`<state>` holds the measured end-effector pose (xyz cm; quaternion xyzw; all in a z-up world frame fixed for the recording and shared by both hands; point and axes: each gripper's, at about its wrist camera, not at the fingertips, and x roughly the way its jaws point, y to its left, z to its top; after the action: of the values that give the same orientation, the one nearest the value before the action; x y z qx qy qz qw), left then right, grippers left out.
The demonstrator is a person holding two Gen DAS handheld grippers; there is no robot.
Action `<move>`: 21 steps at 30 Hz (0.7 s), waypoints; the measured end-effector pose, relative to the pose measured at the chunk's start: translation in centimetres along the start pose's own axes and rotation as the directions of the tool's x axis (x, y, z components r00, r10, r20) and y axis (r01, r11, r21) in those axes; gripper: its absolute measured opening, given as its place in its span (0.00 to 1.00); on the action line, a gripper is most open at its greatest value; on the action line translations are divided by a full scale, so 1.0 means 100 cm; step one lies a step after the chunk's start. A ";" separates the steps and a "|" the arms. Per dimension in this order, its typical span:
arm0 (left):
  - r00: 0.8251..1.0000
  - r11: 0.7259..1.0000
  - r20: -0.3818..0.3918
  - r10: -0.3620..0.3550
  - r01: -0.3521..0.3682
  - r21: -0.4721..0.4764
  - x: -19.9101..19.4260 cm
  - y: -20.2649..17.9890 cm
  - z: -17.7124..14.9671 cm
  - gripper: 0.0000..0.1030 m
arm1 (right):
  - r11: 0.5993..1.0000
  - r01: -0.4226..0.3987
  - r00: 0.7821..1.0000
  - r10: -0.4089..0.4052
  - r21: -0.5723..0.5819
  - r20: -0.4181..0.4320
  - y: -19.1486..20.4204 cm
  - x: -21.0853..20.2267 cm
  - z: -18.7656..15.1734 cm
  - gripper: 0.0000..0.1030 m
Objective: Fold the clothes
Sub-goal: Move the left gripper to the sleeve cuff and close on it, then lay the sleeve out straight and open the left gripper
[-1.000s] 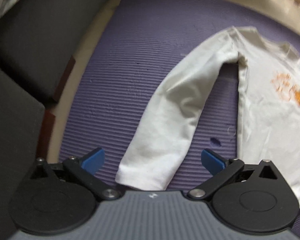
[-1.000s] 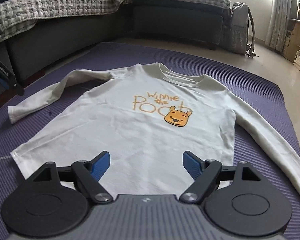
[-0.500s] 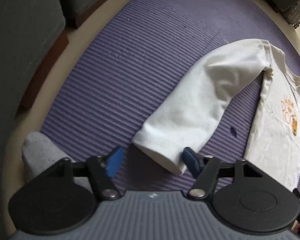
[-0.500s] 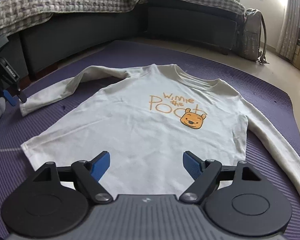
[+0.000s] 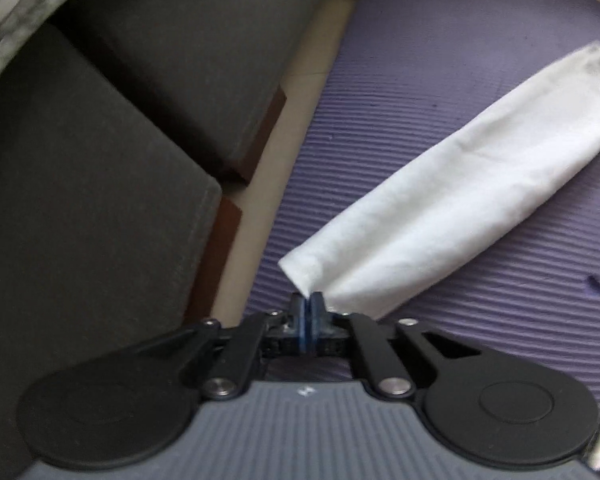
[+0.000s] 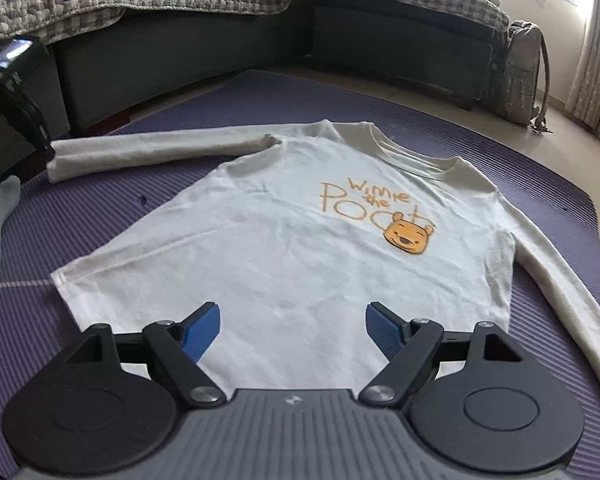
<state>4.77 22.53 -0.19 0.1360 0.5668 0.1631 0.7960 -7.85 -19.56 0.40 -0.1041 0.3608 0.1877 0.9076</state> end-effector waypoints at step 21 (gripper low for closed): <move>0.880 0.895 0.173 -0.442 0.422 0.141 -0.053 -0.159 0.042 0.63 | 0.985 0.132 0.987 -0.121 0.108 -0.105 -0.063 0.013 0.004 0.78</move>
<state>8.75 5.75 -0.65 0.0612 0.5072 -0.0616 0.8574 -4.12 -24.80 0.16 -0.0836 0.4076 0.1033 0.9035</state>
